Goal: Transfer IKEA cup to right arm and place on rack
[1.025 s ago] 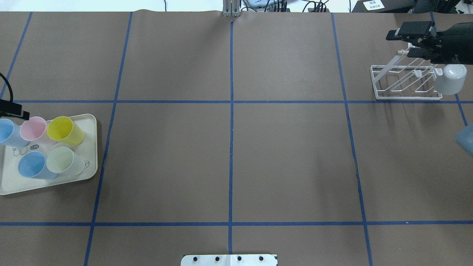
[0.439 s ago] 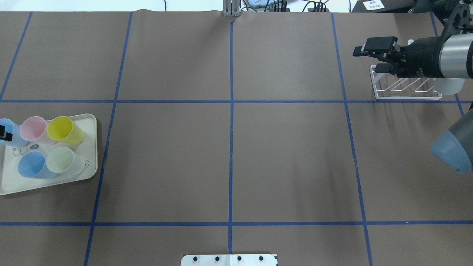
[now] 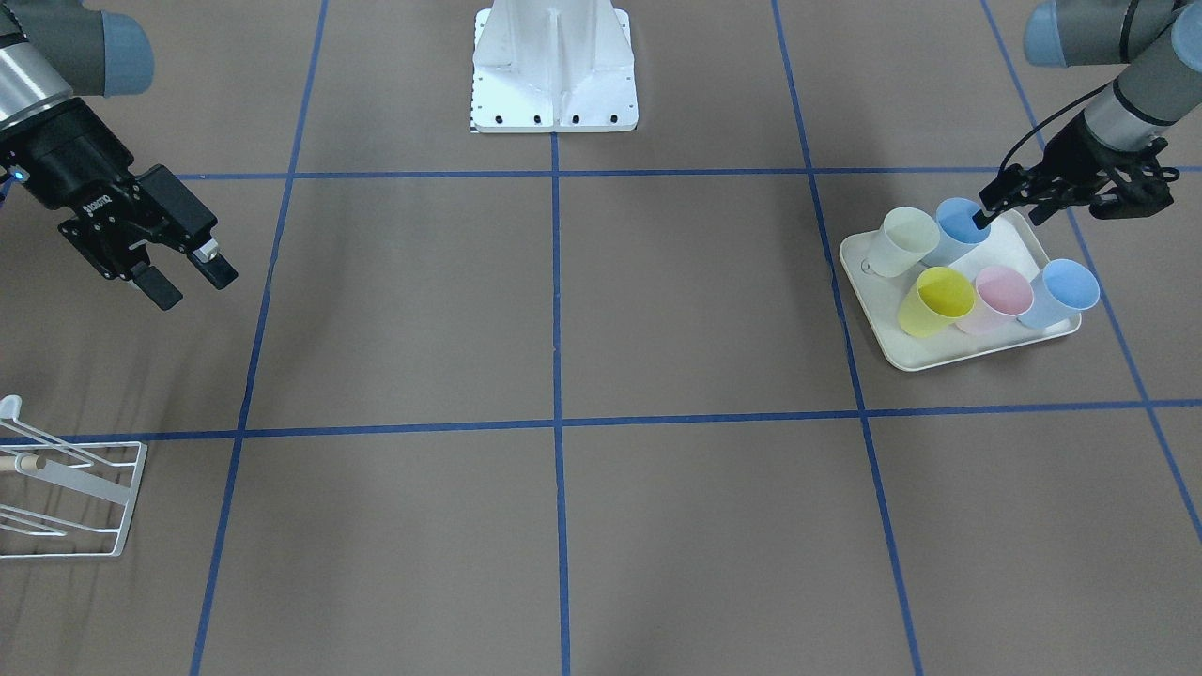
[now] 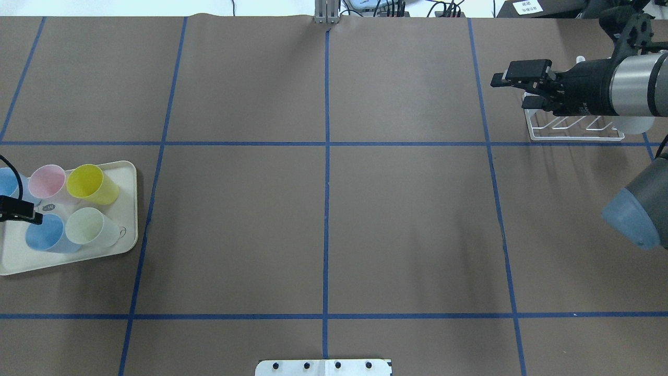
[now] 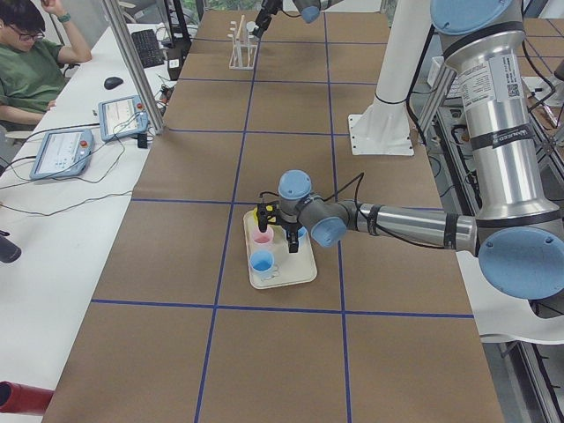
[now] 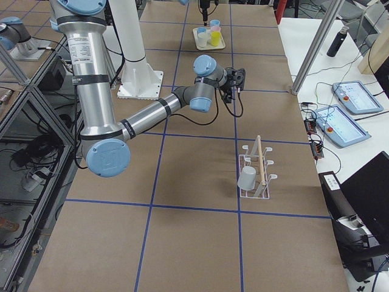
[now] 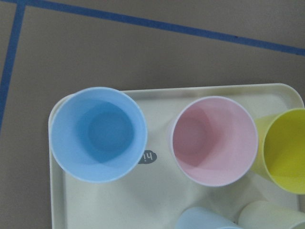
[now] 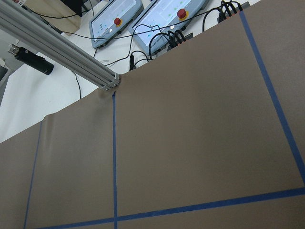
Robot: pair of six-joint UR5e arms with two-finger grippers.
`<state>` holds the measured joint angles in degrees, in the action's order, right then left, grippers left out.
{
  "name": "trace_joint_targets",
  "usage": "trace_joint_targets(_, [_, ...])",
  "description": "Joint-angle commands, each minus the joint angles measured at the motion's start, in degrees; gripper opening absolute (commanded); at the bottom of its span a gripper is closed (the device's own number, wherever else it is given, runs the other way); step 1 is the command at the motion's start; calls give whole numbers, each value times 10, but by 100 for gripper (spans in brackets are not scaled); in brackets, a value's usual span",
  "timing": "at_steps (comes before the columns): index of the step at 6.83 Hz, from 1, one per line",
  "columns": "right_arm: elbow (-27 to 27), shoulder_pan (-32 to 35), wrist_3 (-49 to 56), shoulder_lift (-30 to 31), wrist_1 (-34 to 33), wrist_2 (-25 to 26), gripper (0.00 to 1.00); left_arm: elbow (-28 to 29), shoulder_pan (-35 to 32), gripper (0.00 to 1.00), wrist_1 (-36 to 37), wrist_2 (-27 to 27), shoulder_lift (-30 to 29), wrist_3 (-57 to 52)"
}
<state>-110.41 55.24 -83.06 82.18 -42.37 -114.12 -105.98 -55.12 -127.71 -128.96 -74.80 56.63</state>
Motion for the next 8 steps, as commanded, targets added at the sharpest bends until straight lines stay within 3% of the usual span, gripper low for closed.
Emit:
trace_joint_targets(1, [1,-5,0,-1,0,0,100,2,19,58,-2,1,4,0])
trace_joint_targets(2, [3,-5,0,-4,0,0,100,2,27,46,-2,3,4,1])
trace_joint_targets(4, [5,-6,0,-4,0,0,100,3,31,41,-1,3,4,1])
trace_joint_targets(5, [5,-6,1,-5,0,0,100,3,31,15,-1,3,4,1])
trace_joint_targets(6, [5,-6,1,-5,1,0,100,4,30,0,1,4,4,1])
trace_joint_targets(8, [5,-5,1,-16,0,0,100,-18,13,0,3,-4,24,3])
